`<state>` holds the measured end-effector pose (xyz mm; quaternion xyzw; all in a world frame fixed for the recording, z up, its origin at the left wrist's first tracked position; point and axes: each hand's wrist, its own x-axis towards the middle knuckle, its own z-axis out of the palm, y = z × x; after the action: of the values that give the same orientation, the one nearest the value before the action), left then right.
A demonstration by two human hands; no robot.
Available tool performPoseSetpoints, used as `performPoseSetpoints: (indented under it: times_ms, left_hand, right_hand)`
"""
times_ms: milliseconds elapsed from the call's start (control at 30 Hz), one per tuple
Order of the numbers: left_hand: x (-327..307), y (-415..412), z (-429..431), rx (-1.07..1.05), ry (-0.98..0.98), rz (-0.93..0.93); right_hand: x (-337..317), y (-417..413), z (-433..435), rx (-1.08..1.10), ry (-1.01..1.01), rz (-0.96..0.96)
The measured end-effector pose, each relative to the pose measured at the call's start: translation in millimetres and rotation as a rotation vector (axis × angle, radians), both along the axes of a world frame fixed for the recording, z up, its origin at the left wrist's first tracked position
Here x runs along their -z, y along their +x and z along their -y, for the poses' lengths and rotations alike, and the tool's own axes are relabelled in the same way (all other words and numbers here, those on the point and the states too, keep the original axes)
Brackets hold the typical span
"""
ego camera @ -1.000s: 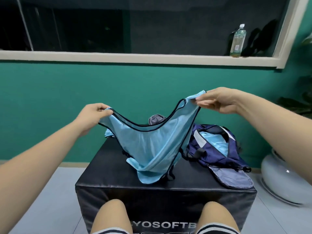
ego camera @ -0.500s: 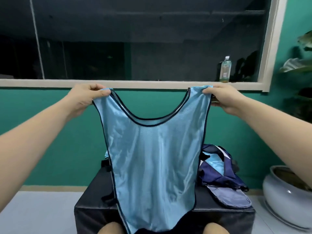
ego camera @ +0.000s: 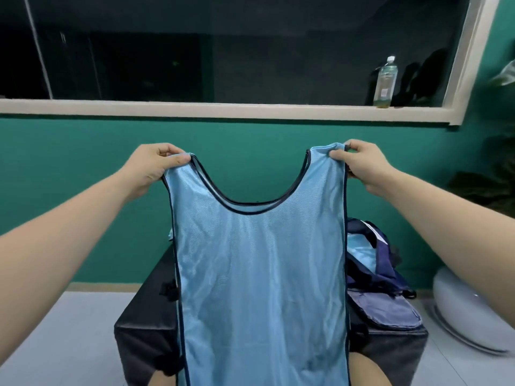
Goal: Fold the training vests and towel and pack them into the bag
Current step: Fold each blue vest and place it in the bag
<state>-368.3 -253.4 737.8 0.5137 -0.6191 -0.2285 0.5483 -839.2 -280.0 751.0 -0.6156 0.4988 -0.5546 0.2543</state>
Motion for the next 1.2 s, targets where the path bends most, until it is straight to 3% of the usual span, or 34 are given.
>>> performPoseSetpoints:
  times_ms: [333,767,1200]
  left_hand:
    - [96,4,131,-0.034,0.149,0.057]
    - [253,11,280,-0.129,0.324,0.114]
    - [375,24,371,-0.118,0.47,0.321]
  right_hand:
    - [103,18,147,0.082,0.111,-0.113]
    - [247,44,283,0.132,0.228,-0.407]
    - [353,62,385,0.134,0.293,-0.958]
